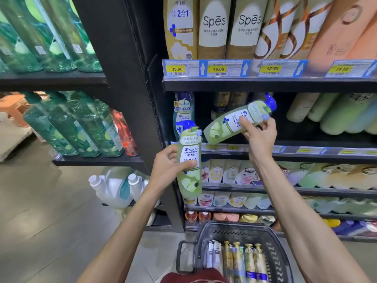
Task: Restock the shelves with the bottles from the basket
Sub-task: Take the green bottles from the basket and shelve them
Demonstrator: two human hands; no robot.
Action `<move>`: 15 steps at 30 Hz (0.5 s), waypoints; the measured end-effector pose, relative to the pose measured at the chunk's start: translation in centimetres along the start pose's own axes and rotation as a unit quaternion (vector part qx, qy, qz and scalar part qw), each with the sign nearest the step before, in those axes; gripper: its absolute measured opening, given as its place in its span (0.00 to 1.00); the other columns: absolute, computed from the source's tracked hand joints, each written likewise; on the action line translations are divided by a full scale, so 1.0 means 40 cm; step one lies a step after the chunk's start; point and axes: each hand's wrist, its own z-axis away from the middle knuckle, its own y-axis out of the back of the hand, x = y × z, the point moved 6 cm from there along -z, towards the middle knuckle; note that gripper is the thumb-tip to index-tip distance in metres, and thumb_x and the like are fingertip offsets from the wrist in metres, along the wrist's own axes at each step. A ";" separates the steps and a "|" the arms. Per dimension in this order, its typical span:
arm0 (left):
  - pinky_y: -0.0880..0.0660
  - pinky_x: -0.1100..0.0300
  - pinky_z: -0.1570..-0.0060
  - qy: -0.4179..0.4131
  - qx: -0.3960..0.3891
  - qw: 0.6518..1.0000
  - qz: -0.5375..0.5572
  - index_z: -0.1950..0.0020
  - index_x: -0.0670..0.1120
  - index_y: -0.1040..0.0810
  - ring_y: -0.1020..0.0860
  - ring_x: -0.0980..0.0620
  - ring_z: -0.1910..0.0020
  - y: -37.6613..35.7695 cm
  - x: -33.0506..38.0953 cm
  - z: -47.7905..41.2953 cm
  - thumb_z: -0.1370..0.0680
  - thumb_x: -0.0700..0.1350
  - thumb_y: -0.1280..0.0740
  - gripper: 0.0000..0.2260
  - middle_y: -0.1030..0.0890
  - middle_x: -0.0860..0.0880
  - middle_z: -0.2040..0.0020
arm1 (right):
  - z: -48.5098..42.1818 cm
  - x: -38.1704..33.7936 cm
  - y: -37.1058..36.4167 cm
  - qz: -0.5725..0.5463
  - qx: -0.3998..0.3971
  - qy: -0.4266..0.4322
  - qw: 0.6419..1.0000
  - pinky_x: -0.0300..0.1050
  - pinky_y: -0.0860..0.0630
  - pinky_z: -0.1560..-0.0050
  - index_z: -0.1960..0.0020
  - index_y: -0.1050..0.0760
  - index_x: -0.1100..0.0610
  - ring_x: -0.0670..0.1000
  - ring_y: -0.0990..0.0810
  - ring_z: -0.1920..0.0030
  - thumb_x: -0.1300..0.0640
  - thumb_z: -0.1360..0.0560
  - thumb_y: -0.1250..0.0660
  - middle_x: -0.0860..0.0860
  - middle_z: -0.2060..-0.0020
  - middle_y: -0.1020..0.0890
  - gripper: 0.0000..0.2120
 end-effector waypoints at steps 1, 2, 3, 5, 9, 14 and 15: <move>0.20 0.65 0.59 0.003 0.000 1.000 -0.004 0.46 0.45 0.19 0.14 0.53 0.53 0.005 -0.002 0.000 0.34 0.44 0.16 0.20 0.13 0.51 0.52 | -0.004 0.005 -0.005 0.001 0.008 0.001 1.000 0.49 0.17 0.50 0.46 0.27 0.57 0.53 0.15 0.46 0.60 0.32 0.21 0.56 0.46 0.17 0.20; 0.20 0.65 0.59 0.005 0.001 1.000 -0.005 0.47 0.45 0.19 0.14 0.53 0.53 0.012 -0.005 0.000 0.34 0.44 0.16 0.20 0.13 0.51 0.52 | -0.009 0.011 -0.009 0.002 0.013 0.000 1.000 0.49 0.17 0.49 0.46 0.27 0.57 0.53 0.15 0.46 0.60 0.32 0.20 0.57 0.46 0.17 0.20; 0.20 0.65 0.59 0.007 0.003 1.000 -0.007 0.47 0.45 0.19 0.14 0.53 0.53 0.019 -0.008 -0.001 0.34 0.44 0.16 0.20 0.13 0.51 0.52 | -0.014 0.017 -0.013 0.002 0.016 -0.001 1.000 0.49 0.17 0.49 0.47 0.27 0.56 0.53 0.15 0.46 0.60 0.32 0.20 0.56 0.46 0.17 0.20; 0.20 0.65 0.59 0.009 0.006 1.000 -0.013 0.47 0.45 0.19 0.14 0.52 0.53 0.031 -0.013 -0.004 0.34 0.44 0.16 0.20 0.13 0.51 0.52 | -0.022 0.030 -0.024 0.021 0.012 0.002 1.000 0.49 0.18 0.48 0.45 0.28 0.56 0.52 0.15 0.47 0.60 0.32 0.20 0.56 0.46 0.17 0.21; 0.20 0.64 0.59 0.006 0.008 1.000 -0.019 0.47 0.44 0.19 0.14 0.52 0.53 0.050 -0.013 -0.013 0.35 0.44 0.16 0.20 0.13 0.50 0.52 | -0.036 0.046 -0.051 0.082 -0.024 0.014 0.996 0.49 0.18 0.48 0.44 0.29 0.60 0.54 0.15 0.48 0.61 0.32 0.20 0.58 0.45 0.18 0.23; 0.20 0.64 0.59 0.002 0.000 1.000 -0.022 0.47 0.45 0.20 0.14 0.52 0.53 0.059 0.002 -0.027 0.38 0.49 0.16 0.24 0.13 0.50 0.52 | -0.062 0.049 -0.092 0.179 -0.078 0.035 0.980 0.35 0.22 0.59 0.50 0.28 0.56 0.45 0.15 0.56 0.60 0.34 0.19 0.47 0.56 0.15 0.21; 0.20 0.64 0.59 -0.001 -0.001 1.000 -0.022 0.47 0.46 0.20 0.14 0.52 0.53 0.060 0.005 -0.028 0.38 0.50 0.16 0.24 0.13 0.50 0.52 | -0.067 0.046 -0.099 0.195 -0.082 0.037 0.977 0.33 0.23 0.61 0.51 0.28 0.56 0.41 0.15 0.58 0.58 0.35 0.18 0.45 0.59 0.15 0.21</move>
